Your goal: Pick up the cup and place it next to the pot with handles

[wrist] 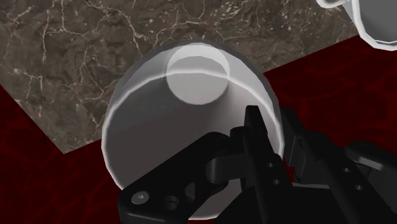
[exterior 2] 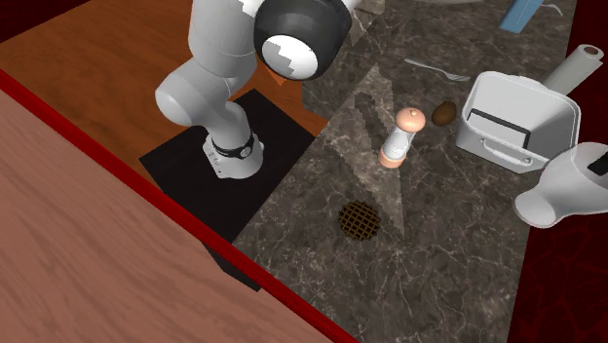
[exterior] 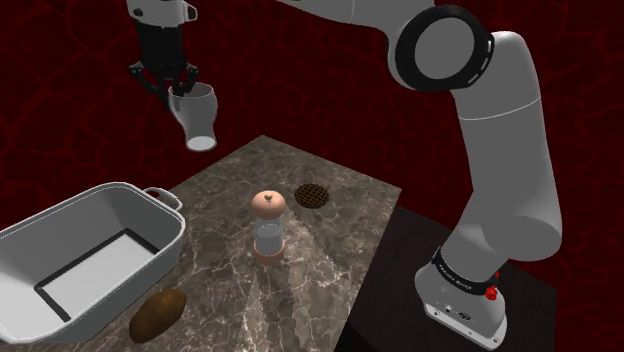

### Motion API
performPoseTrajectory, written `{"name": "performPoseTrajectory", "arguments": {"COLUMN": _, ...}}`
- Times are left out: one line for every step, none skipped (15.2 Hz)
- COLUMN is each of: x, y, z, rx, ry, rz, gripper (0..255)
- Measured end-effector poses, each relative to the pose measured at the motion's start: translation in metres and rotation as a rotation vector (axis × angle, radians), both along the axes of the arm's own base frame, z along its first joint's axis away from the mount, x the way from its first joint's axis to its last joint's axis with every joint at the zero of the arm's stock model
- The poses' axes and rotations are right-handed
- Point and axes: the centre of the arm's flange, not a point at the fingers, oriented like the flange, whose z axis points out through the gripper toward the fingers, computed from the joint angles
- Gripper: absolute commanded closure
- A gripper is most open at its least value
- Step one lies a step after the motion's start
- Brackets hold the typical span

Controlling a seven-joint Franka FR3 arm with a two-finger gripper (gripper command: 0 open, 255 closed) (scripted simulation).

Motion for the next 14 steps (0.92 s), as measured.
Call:
{"name": "performPoseTrajectory", "arguments": {"x": 0.0, "y": 0.0, "z": -0.004, "rx": 0.0, "ry": 0.0, "rz": 0.0, "gripper": 255}}
{"name": "performPoseTrajectory", "arguments": {"x": 0.001, "y": 0.0, "z": -0.008, "rx": 0.0, "ry": 0.0, "rz": 0.0, "gripper": 255}}
{"name": "performPoseTrajectory", "arguments": {"x": 0.001, "y": 0.0, "z": -0.014, "rx": 0.0, "ry": 0.0, "rz": 0.0, "gripper": 255}}
{"name": "performPoseTrajectory", "arguments": {"x": 0.0, "y": 0.0, "z": -0.019, "rx": 0.0, "ry": 0.0, "rz": 0.0, "gripper": 255}}
{"name": "performPoseTrajectory", "arguments": {"x": 0.0, "y": -0.001, "z": -0.025, "rx": 0.0, "ry": 0.0, "rz": 0.0, "gripper": 255}}
{"name": "performPoseTrajectory", "arguments": {"x": 0.001, "y": -0.001, "z": -0.031, "rx": 0.0, "ry": 0.0, "rz": 0.0, "gripper": 255}}
{"name": "performPoseTrajectory", "arguments": {"x": 0.001, "y": 0.0, "z": -0.036, "rx": 0.0, "ry": 0.0, "rz": 0.0, "gripper": 255}}
{"name": "performPoseTrajectory", "arguments": {"x": 0.001, "y": 0.0, "z": -0.041, "rx": 0.0, "ry": 0.0, "rz": 0.0, "gripper": 255}}
{"name": "performPoseTrajectory", "arguments": {"x": 0.0, "y": -0.001, "z": -0.047, "rx": 0.0, "ry": 0.0, "rz": 0.0, "gripper": 255}}
{"name": "performPoseTrajectory", "arguments": {"x": 0.001, "y": -0.001, "z": -0.052, "rx": 0.0, "ry": 0.0, "rz": 0.0, "gripper": 255}}
{"name": "performPoseTrajectory", "arguments": {"x": 0.001, "y": 0.0, "z": -0.058, "rx": 0.0, "ry": 0.0, "rz": 0.0, "gripper": 255}}
{"name": "performPoseTrajectory", "arguments": {"x": 0.0, "y": 0.001, "z": -0.063, "rx": 0.0, "ry": 0.0, "rz": 0.0, "gripper": 255}}
{"name": "performPoseTrajectory", "arguments": {"x": 0.001, "y": 0.001, "z": -0.068, "rx": 0.0, "ry": 0.0, "rz": 0.0, "gripper": 255}}
{"name": "performPoseTrajectory", "arguments": {"x": 0.001, "y": -0.001, "z": -0.073, "rx": 0.0, "ry": 0.0, "rz": 0.0, "gripper": 255}}
